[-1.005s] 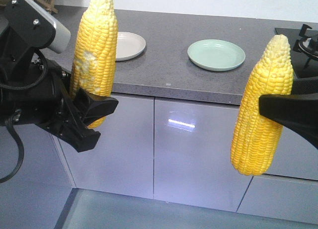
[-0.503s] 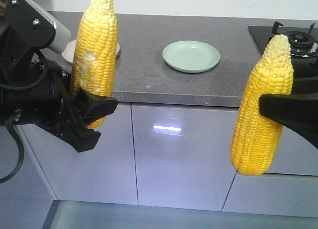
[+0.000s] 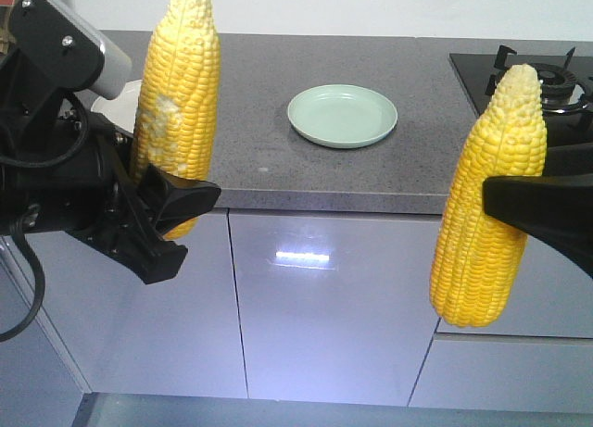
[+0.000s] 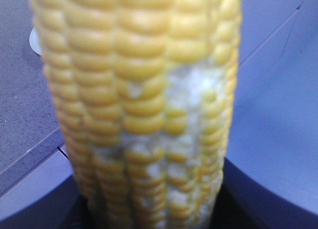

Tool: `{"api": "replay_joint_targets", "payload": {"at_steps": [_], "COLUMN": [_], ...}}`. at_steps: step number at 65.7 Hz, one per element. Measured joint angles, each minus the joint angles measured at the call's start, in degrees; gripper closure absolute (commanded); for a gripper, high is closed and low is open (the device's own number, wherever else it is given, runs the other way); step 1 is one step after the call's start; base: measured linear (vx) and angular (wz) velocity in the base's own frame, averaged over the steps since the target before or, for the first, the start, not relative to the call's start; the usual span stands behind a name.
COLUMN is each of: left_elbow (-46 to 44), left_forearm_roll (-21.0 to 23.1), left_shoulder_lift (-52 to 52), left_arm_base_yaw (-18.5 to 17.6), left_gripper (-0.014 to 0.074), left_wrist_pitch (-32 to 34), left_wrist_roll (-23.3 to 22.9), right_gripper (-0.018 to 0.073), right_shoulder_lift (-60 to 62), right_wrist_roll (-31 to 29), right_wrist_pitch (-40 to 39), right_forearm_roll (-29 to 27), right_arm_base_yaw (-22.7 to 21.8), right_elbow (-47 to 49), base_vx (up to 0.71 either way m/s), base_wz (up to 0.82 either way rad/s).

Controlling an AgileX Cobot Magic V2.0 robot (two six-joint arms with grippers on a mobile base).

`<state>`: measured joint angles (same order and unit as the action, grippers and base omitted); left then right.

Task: Distribute corn equally
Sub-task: 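Drive the base toward the counter with the white and green plates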

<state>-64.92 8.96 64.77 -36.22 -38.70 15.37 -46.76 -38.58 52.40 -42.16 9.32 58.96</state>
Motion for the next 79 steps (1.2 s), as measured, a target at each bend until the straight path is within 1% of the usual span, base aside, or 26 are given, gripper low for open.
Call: {"api": "replay_joint_targets", "payload": {"at_steps": [79], "left_elbow": [0.0], "left_forearm_roll": [0.0], "left_shoulder_lift": [0.0], "left_arm_base_yaw": [0.0], "left_gripper": [0.0324], "left_wrist_pitch": [0.0], "left_wrist_roll": [0.0], "right_gripper": [0.0364], "right_shoulder_lift": [0.0], "right_wrist_roll": [0.0], "right_wrist_pitch": [0.0], "right_forearm_roll": [0.0], "right_arm_base_yaw": [0.0], "right_elbow": [0.0], "base_vx": [0.11], "base_wz": [0.03]}}
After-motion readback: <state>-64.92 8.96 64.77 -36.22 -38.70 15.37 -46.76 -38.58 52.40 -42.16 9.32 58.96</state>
